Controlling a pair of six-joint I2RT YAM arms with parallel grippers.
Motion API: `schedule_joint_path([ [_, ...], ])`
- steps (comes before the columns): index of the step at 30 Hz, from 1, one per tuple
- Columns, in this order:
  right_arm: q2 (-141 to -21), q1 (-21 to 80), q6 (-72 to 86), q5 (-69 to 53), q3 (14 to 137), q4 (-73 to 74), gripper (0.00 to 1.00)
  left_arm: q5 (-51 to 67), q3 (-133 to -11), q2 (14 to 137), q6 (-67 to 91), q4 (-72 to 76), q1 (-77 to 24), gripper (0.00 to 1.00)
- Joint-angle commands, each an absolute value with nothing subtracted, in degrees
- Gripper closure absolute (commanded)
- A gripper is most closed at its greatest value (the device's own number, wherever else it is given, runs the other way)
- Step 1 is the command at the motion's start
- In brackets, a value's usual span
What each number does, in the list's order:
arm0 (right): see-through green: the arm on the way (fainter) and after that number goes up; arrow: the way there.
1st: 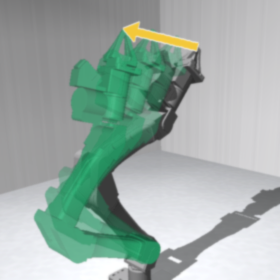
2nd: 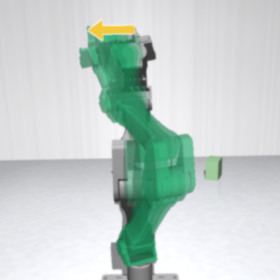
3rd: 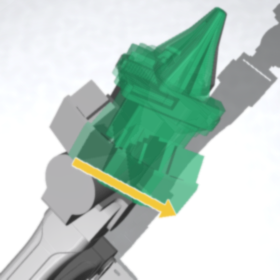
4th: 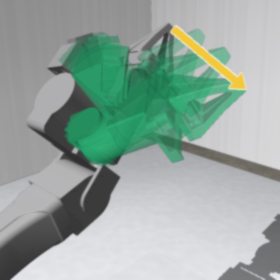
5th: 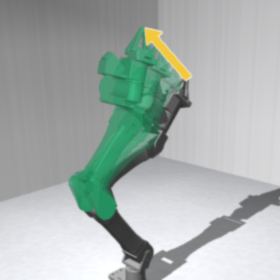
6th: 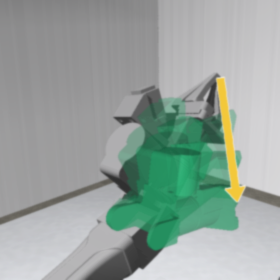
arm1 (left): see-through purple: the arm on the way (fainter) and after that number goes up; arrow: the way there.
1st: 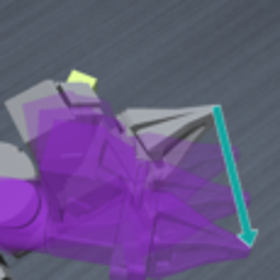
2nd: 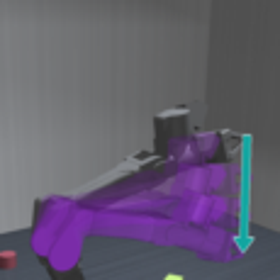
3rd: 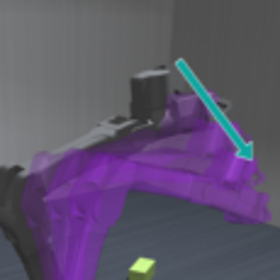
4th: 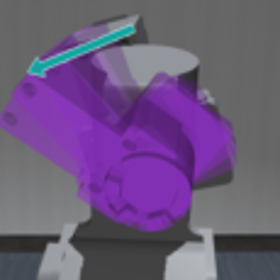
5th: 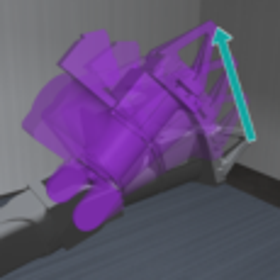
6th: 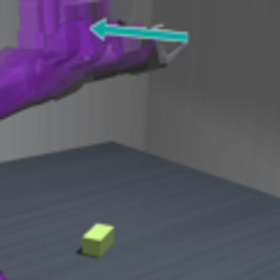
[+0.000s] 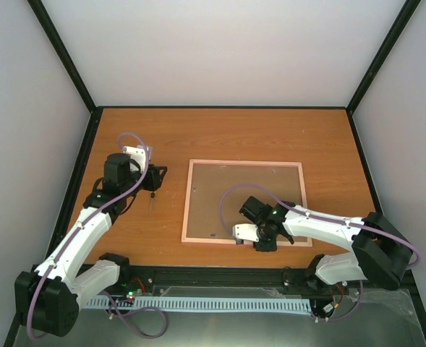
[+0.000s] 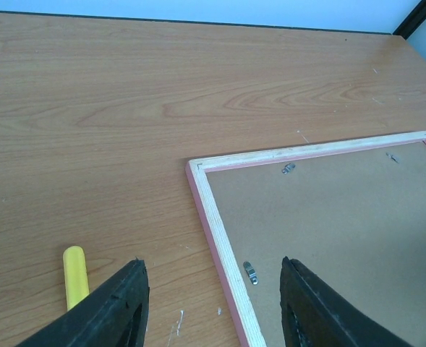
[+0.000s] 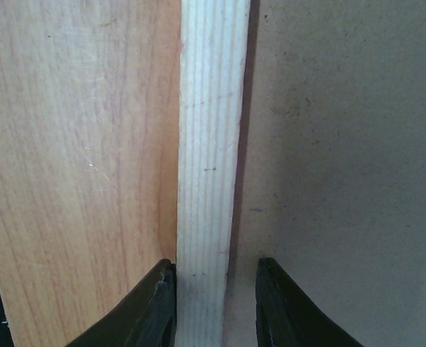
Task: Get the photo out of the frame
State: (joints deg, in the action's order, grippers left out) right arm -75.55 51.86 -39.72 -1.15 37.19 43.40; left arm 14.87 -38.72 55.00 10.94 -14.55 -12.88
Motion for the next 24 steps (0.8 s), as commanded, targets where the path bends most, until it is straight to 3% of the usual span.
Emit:
schedule_joint_path([
  [1,-76.65,52.72,-39.43,-0.66,36.39,41.98,0.72,15.9,-38.85,55.02,9.72,-12.74,-13.29,0.49],
  [8,-77.82,52.82,-37.37,3.35,36.88,41.15,0.97,14.99,-38.76,54.57,9.68,-12.44,-13.93,0.5],
  [13,-72.46,51.44,-37.96,4.83,40.59,47.05,0.97,15.36,-39.59,52.16,7.64,-11.39,-18.88,0.54],
  [19,-66.07,44.41,-41.87,0.64,49.34,53.5,0.97,4.08,-44.91,48.81,4.31,-18.55,-36.36,0.44],
  [24,-67.29,38.56,-44.59,-4.21,54.71,57.23,0.97,-4.68,-50.11,49.49,4.87,-27.73,-51.69,0.42],
])
